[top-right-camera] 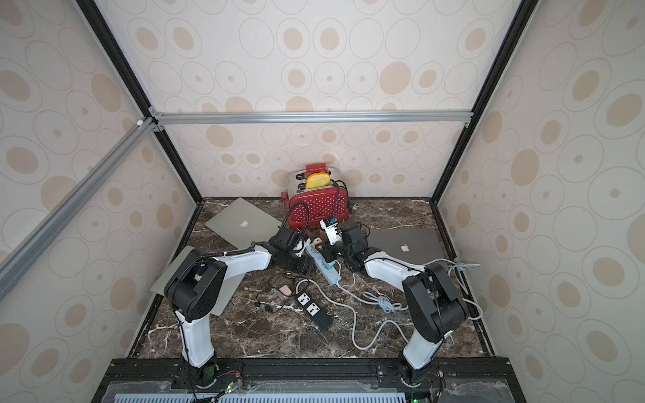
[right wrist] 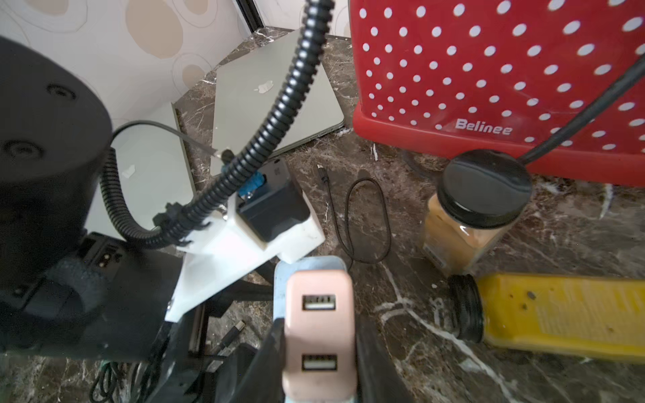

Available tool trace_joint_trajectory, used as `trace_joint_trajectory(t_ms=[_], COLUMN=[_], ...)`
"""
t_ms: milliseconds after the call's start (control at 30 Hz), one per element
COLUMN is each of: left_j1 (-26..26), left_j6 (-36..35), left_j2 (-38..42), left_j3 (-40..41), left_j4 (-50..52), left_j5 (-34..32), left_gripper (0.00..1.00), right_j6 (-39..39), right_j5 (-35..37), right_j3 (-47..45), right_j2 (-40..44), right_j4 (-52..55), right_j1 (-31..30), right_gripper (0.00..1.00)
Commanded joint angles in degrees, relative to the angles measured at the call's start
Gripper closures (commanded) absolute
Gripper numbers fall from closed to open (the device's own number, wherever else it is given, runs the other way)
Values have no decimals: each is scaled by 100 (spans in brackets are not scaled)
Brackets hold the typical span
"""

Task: Unplug the laptop charger
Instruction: Remove the plug from the socket.

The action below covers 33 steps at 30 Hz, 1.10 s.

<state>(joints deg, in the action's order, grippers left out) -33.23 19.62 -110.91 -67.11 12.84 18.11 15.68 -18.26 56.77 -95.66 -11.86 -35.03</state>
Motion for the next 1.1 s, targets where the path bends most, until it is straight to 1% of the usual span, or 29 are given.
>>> trace_joint_trajectory(t_ms=[0, 100, 200, 233, 333, 400, 633, 767, 900, 967, 1067], left_j1=[-4, 169, 516, 593, 629, 651, 856, 879, 1018, 1029, 1029], left_j6=[165, 436, 1116, 1318, 1715, 1959, 3091, 3583, 4130, 4215, 4124], left_j2=[-435, -7, 391, 441, 541, 582, 626, 549, 407, 391, 451], left_j3=[699, 1247, 1970, 2085, 2173, 2236, 2638, 2704, 2743, 2680, 2560], left_j4=[1249, 478, -989, -1325, -1892, -2224, -4066, -4911, -5828, -5976, -5833], left_j5=[-44, 619, 1651, 1896, 2287, 2466, 3011, 3103, 3158, 3211, 3208], left_gripper=[21, 19, 19, 19, 20, 20, 24, 27, 32, 33, 33], right_j6=[-232, -367, -358, -351, -354, -407, -569, -598, -643, -668, -676], right_j5=[84, 181, -61, -125, -152, -122, -295, -430, -524, -609, -712], right_j3=[196, 165, -53, -119, -172, -173, -309, -346, -340, -308, -307], right_j2=[215, 188, 292, 333, 390, 396, 486, 499, 562, 550, 532], right_j4=[328, 484, 140, 10, -56, 12, -23, -45, 19, 96, 100], right_j1=[-118, -118, -114, -123, -119, -117, -111, -115, -118, -115, -116], right_gripper=[93, 94, 94, 95, 95, 95, 95, 96, 96, 96, 96])
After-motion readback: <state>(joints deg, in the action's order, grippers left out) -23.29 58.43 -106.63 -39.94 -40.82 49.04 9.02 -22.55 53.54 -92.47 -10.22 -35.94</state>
